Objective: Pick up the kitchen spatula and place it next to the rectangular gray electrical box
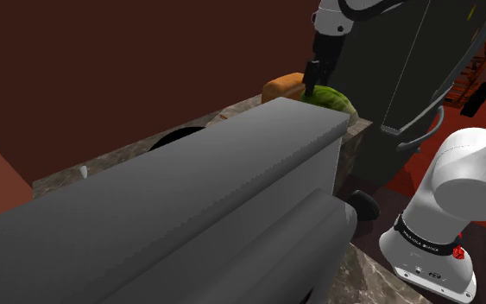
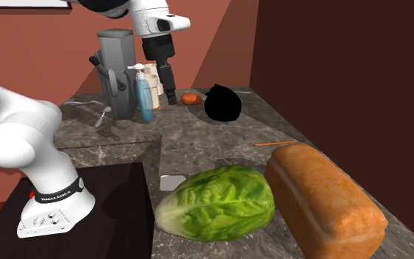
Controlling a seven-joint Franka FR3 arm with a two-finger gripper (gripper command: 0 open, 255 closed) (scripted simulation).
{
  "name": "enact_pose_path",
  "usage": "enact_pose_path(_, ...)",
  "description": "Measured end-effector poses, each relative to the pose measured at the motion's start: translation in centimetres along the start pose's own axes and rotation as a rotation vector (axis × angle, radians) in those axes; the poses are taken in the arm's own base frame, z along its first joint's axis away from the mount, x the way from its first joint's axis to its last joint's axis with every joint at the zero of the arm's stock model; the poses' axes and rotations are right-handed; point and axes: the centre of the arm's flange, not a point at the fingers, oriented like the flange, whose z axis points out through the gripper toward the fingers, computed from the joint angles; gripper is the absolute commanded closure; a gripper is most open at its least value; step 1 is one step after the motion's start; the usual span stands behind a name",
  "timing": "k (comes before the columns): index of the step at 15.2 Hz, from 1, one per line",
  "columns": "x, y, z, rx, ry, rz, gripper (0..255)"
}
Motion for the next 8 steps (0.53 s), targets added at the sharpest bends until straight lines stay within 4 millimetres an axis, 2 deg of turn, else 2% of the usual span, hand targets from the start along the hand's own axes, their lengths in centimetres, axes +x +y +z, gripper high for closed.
enact_pose_path(8, 3.6, 4.6, 9.3, 0.016, -0.032, 0.069, 0)
